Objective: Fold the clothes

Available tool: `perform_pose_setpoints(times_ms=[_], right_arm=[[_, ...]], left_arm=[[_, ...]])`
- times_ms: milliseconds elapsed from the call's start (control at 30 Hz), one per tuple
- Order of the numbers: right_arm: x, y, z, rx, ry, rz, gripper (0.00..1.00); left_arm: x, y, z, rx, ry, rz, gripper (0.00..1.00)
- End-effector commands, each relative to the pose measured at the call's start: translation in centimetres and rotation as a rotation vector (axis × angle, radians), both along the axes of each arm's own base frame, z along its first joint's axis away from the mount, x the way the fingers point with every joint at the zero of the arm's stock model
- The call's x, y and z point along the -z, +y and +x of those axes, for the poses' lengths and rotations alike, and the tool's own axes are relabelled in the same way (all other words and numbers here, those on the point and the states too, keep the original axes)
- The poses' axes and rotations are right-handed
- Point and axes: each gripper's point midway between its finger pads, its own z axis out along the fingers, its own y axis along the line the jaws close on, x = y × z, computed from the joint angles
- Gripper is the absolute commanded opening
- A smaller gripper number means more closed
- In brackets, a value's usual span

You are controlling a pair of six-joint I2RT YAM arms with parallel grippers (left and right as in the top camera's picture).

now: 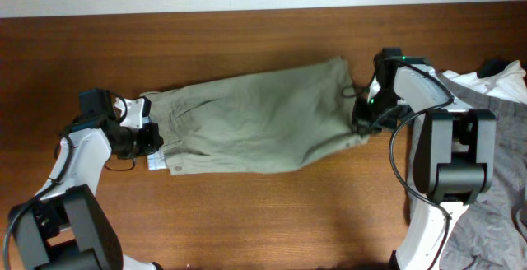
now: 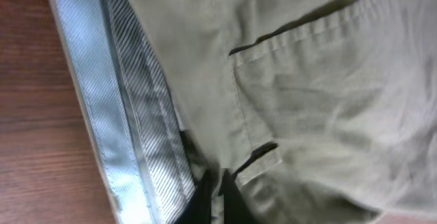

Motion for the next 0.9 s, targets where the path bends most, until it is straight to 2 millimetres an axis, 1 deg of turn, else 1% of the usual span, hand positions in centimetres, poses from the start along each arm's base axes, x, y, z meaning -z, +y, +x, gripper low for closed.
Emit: perform_pose_setpoints(times_ms=[0, 33, 67, 100, 133, 167, 200, 233, 267, 300, 333, 400, 467, 500, 533, 567, 633, 667, 700, 733, 767, 800, 833, 867], right_arm=[[-1.6, -0.4, -1.0, -0.003, -0.009, -0.043, 0.23], [-3.3, -0.8, -0.4, 0.008, -0.067, -0.047, 0.42], [-4.9, -1.2, 0.2, 0.014, -0.123, -0.048, 0.49], [-6.3, -1.3, 0.6, -0.002, -0.175, -0.047, 0.52], [-8.0, -1.1, 1.1, -0.041, -0.243, -0.038, 0.52], [-9.2, -0.2, 1.5, -0.083, -0.299, 0.001, 0.51], [-10.2, 0.9, 1.8, -0.136, -0.347, 0.055, 0.5], [-11.1, 2.7, 2.0, -0.184, -0.388, 0.13, 0.42], [-11.3, 3.9, 2.1, -0.197, -0.397, 0.167, 0.33], [-11.1, 5.0, 2.1, -0.219, -0.395, 0.191, 0.28], [-10.1, 6.6, 2.2, -0.259, -0.386, 0.202, 0.26], [-8.3, 8.7, 2.3, -0.297, -0.359, 0.212, 0.25], [-6.5, 10.6, 2.0, -0.297, -0.309, 0.218, 0.23], [-5.6, 11.3, 1.9, -0.305, -0.291, 0.22, 0.23], [-4.3, 12.3, 1.6, -0.304, -0.26, 0.221, 0.22], [-3.0, 13.3, 1.4, -0.303, -0.231, 0.221, 0.22], [-1.8, 14.3, 0.8, -0.32, -0.201, 0.219, 0.21], [-1.4, 14.7, 0.5, -0.312, -0.182, 0.217, 0.22], [-1.1, 15.2, 0.3, -0.312, -0.174, 0.216, 0.21], [-1.1, 15.5, 0.3, -0.321, -0.178, 0.217, 0.21], [-1.1, 15.7, 0.2, -0.325, -0.179, 0.218, 0.21], [-1.1, 15.8, 0.1, -0.328, -0.177, 0.218, 0.2], [-1.1, 15.7, 0.0, -0.328, -0.173, 0.217, 0.18], [-1.1, 15.6, 0.0, -0.324, -0.169, 0.217, 0.17]], left_arm=[[0.1, 1.8, -0.1, -0.044, 0.007, 0.004, 0.43], [-0.2, 2.4, 0.0, -0.064, 0.001, -0.011, 0.62], [-0.6, 3.0, 0.0, -0.084, -0.003, -0.026, 0.71], [-0.8, 3.5, 0.0, -0.101, -0.01, -0.041, 0.79], [-1.0, 4.1, 0.0, -0.121, -0.02, -0.058, 0.86], [-1.1, 4.7, 0.0, -0.134, -0.03, -0.068, 0.87], [-1.1, 5.3, -0.1, -0.143, -0.037, -0.068, 0.96], [-1.0, 6.0, -0.2, -0.148, -0.041, -0.062, 0.99], [-0.7, 6.3, -0.3, -0.149, -0.042, -0.073, 0.99], [-0.4, 5.8, -0.3, -0.122, -0.051, -0.12, 0.99], [0.5, 4.7, 0.0, -0.087, -0.056, -0.208, 0.99], [2.4, 3.7, 0.0, -0.079, -0.023, -0.285, 0.99], [3.9, 2.8, 0.2, -0.059, -0.021, -0.36, 0.99], [4.6, 2.6, 0.4, -0.056, -0.019, -0.38, 0.99], [5.7, 2.2, 0.4, -0.049, -0.004, -0.391, 0.99], [6.5, 1.3, 0.3, -0.03, 0.018, -0.4, 0.99], [6.9, 0.3, 0.2, -0.004, 0.035, -0.404, 0.99], [7.0, -0.4, 0.2, 0.017, 0.045, -0.401, 0.97], [7.2, -1.2, 0.1, 0.04, 0.057, -0.39, 0.89], [7.4, -1.5, 0.0, 0.053, 0.07, -0.37, 0.76], [8.0, -1.5, -0.2, 0.062, 0.094, -0.33, 0.52], [8.3, -1.4, -0.5, 0.059, 0.119, -0.301, 0.32], [8.5, -1.4, -0.6, 0.05, 0.132, -0.293, 0.15], [8.4, -1.3, -0.6, 0.047, 0.131, -0.295, 0.01]])
